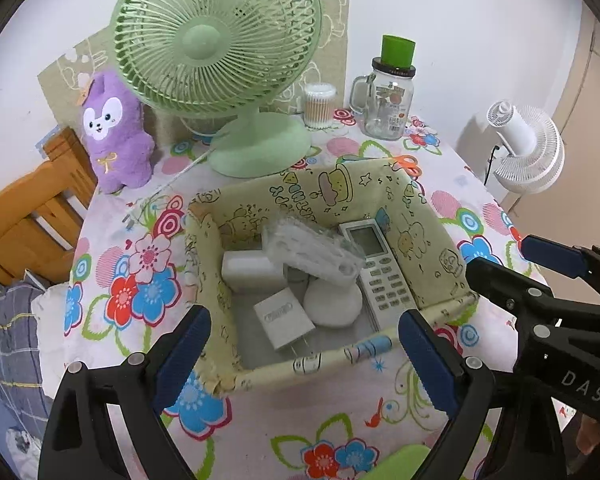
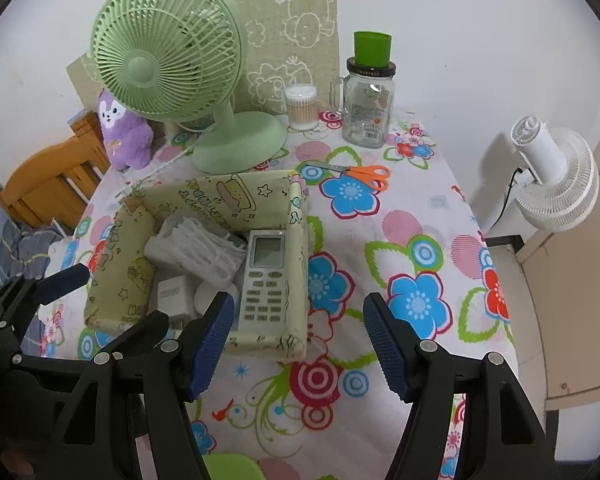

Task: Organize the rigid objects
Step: 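Withdraw the left tool up and back from the fabric box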

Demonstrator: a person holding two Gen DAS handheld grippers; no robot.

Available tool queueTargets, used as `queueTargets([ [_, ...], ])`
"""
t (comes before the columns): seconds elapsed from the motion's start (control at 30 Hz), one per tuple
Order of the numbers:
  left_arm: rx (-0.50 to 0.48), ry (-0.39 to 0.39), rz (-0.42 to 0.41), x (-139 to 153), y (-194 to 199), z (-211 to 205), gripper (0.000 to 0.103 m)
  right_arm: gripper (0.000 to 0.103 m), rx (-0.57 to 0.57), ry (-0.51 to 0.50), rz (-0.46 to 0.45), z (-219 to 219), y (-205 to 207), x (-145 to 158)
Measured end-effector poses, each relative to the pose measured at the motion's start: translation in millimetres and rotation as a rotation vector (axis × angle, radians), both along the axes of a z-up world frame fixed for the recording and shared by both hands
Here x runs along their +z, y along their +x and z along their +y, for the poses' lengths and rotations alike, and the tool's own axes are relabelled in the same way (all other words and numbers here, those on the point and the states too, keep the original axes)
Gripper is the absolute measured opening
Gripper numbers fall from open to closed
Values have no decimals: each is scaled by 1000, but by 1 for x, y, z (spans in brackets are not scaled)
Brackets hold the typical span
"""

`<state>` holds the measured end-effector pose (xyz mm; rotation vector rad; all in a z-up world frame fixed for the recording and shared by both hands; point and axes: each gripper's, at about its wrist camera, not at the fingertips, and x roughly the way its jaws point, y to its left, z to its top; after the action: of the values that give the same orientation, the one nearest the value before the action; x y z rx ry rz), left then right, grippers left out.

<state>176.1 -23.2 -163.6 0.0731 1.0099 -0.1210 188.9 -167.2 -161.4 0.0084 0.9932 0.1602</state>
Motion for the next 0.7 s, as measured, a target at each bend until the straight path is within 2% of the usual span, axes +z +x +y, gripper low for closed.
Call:
queueTargets([
  [0.07, 1, -4, -4, 3, -5, 2, 96, 78, -5, 0, -11, 0, -6, 3],
  [0.37, -3, -18, -9, 7, -33, 9, 96, 80, -15, -1, -19, 0, -38, 10],
  [0.7, -22, -32, 15, -1, -58, 17, 96, 82, -37, 17, -4, 1, -67, 2],
])
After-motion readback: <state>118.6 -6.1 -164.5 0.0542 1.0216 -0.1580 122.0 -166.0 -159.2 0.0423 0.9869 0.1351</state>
